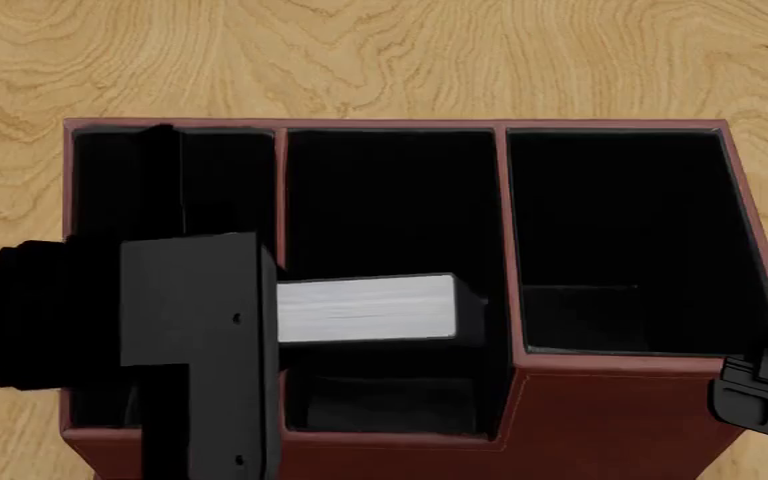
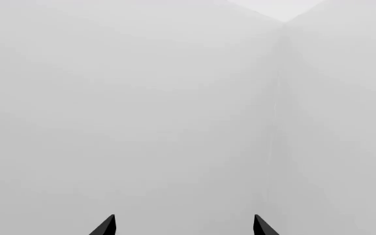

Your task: Pick up the book and place it in the back compartment of the caddy.

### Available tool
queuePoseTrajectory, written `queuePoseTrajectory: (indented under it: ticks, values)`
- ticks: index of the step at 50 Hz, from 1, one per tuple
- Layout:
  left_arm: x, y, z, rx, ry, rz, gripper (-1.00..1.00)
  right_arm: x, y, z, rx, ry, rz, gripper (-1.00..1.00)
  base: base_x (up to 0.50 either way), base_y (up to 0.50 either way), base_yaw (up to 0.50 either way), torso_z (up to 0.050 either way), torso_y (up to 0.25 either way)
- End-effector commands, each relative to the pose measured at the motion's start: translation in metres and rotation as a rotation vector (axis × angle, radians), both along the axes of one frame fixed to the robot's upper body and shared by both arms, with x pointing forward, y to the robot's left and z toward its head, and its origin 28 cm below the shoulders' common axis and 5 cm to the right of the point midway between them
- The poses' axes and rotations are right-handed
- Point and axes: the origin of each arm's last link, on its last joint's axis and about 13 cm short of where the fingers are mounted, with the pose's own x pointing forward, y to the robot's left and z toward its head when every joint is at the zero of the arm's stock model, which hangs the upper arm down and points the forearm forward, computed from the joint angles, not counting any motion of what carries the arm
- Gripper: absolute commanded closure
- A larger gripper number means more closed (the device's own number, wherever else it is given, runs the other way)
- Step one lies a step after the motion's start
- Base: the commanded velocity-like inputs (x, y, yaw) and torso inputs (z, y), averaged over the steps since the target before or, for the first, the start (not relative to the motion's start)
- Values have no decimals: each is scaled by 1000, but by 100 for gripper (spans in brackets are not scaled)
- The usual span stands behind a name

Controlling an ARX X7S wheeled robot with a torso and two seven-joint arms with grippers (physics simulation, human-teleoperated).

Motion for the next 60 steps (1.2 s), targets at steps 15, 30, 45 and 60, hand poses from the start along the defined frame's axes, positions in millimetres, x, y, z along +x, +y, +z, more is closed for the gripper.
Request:
queuePoseTrajectory:
  ticks: [15, 30, 45, 60]
  values:
    - [21, -6, 0, -47, -29, 0, 100, 0, 0, 0, -13, -10, 1, -100, 0, 0, 0, 1, 1]
    - [28, -8, -15, -22, 1, -1, 100, 1, -1, -1, -13, -6, -1, -100, 0, 0, 0, 0, 1]
    - [35, -12, -26, -12, 21, -2, 100, 1, -1, -2, -10, -5, -6, -100, 0, 0, 0, 1, 1]
    - [42, -14, -35, 2, 41, -3, 100, 2, -2, -4, -7, -3, -10, -100, 0, 0, 0, 0, 1]
